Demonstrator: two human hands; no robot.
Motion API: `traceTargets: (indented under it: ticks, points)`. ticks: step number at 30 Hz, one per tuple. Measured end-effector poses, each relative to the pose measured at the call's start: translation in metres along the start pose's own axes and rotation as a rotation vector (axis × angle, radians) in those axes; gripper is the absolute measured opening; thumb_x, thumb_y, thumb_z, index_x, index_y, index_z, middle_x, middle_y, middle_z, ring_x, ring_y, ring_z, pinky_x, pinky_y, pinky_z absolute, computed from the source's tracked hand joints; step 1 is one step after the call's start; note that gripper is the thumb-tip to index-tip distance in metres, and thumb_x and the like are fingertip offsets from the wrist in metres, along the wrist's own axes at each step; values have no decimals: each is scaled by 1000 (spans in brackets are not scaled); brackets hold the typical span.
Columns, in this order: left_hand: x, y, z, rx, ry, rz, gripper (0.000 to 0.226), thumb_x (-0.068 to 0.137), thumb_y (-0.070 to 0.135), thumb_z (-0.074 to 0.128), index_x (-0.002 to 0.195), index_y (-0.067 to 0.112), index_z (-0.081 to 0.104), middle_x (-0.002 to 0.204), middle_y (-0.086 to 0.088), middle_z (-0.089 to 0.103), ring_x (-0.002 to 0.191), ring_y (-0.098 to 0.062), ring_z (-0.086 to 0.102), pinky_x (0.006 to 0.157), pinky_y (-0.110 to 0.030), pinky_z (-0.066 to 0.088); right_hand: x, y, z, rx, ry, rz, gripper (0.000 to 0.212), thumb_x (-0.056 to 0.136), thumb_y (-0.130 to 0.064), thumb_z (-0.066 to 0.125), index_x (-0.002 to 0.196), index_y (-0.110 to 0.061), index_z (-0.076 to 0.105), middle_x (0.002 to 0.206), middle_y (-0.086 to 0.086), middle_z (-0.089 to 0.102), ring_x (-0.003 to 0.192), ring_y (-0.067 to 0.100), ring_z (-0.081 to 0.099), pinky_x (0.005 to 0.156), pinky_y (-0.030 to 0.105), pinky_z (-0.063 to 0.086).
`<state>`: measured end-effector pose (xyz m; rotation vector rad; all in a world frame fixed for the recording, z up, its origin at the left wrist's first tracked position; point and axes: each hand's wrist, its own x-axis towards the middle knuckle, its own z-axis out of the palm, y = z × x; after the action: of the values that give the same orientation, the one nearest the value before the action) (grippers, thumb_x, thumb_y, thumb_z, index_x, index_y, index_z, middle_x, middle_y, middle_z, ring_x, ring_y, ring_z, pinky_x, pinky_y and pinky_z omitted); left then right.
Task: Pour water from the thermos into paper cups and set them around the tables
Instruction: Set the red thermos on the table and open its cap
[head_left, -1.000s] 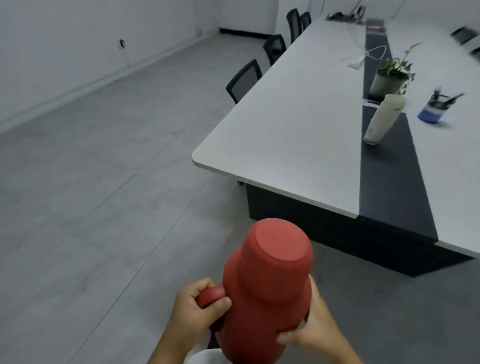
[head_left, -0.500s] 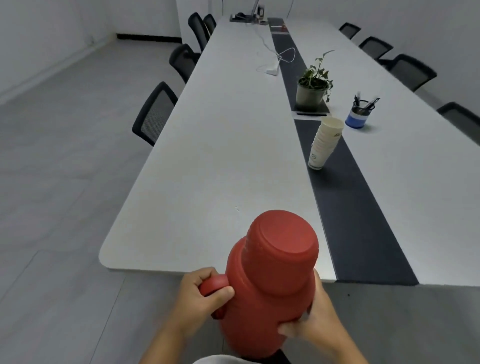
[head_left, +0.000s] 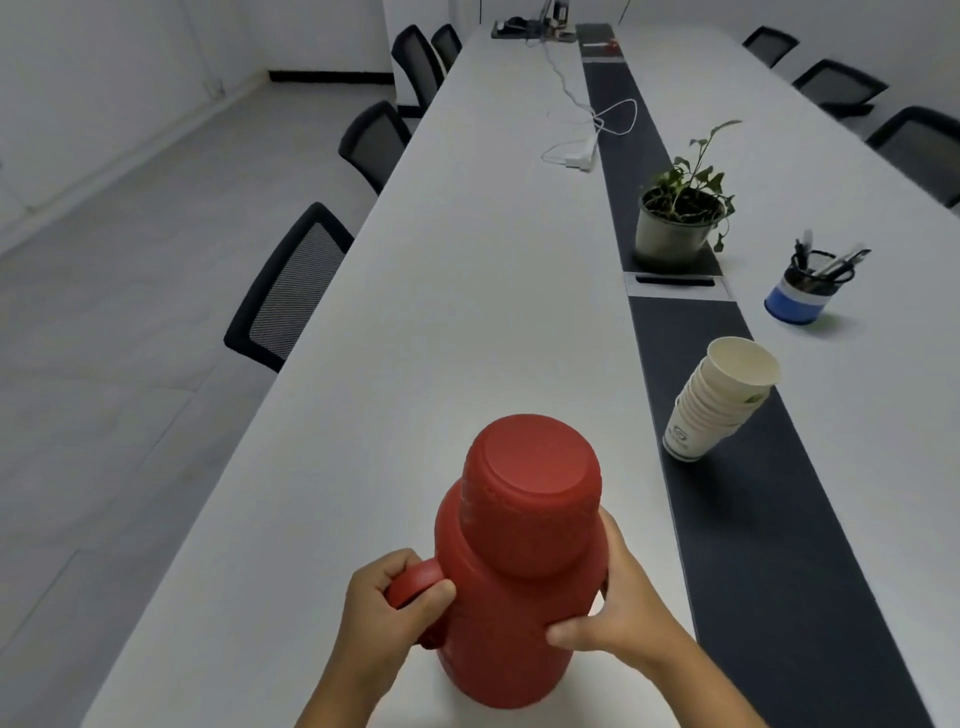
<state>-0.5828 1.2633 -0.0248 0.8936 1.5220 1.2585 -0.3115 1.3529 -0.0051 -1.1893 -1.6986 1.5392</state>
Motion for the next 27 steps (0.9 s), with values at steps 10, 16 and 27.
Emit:
traceTargets:
  ticks: [10, 16, 27]
  points:
    - [155, 14, 14, 34, -27, 7, 37, 74, 19, 93, 71, 1, 61, 63, -29, 59, 54, -31, 60, 54, -44, 58, 127, -2, -38, 19, 34, -20, 135, 50, -24, 102, 163, -34, 30, 156, -4, 57, 139, 18, 59, 113, 42, 49]
    - [234, 35, 37, -31, -34, 123, 46, 74, 30, 89, 68, 1, 54, 61, -15, 47, 53, -26, 50, 50, -37, 48, 205, 4, -71, 17, 99, 1, 128, 44, -20, 103, 155, -27, 40, 143, 2, 65, 131, 25, 65, 106, 45, 55]
    - [295, 32, 65, 22, -2, 247, 44, 92, 25, 74, 62, 11, 45, 57, -7, 44, 53, -19, 41, 45, -31, 39, 255, 24, -92, -41, 134, 25, 126, 45, -3, 99, 154, -29, 41, 136, 6, 68, 125, 30, 67, 100, 47, 58]
